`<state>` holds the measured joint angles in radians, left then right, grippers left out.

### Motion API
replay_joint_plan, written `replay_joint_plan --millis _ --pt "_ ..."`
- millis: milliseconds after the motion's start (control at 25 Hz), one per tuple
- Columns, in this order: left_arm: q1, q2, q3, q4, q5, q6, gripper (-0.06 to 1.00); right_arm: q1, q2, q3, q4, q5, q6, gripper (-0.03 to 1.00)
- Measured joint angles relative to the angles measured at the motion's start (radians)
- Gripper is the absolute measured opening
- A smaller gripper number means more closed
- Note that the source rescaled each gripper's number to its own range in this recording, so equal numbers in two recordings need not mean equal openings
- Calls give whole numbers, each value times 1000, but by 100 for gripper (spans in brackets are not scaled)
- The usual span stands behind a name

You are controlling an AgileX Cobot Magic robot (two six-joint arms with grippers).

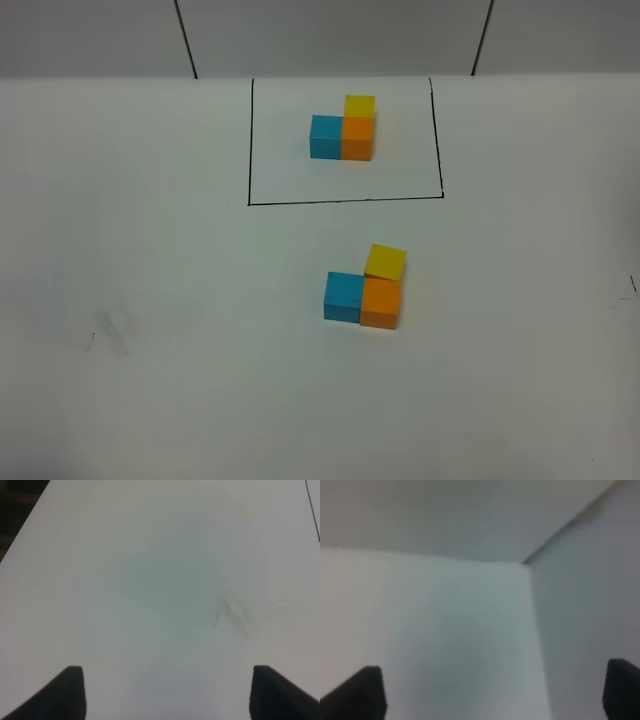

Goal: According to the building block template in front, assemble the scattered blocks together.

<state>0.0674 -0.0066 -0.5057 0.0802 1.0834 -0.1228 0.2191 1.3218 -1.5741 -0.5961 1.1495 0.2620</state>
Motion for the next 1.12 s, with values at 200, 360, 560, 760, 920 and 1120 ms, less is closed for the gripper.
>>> replay_joint_plan --millis 200,360,560,760,920,1120 --pt "0 0 0 0 0 0 54 -225 -254 37 105 58 -231 80" --pt "0 0 0 0 0 0 54 -266 -506 149 156 63 -250 80" --pt "0 0 0 0 0 0 54 -266 -845 334 255 68 -319 79" --pt "0 0 0 0 0 0 54 -266 -1144 546 362 69 -361 79" --pt "0 0 0 0 0 0 54 -266 -1310 698 397 55 -358 79" --pt "0 0 0 0 0 0 54 -266 -1330 833 409 48 -262 79"
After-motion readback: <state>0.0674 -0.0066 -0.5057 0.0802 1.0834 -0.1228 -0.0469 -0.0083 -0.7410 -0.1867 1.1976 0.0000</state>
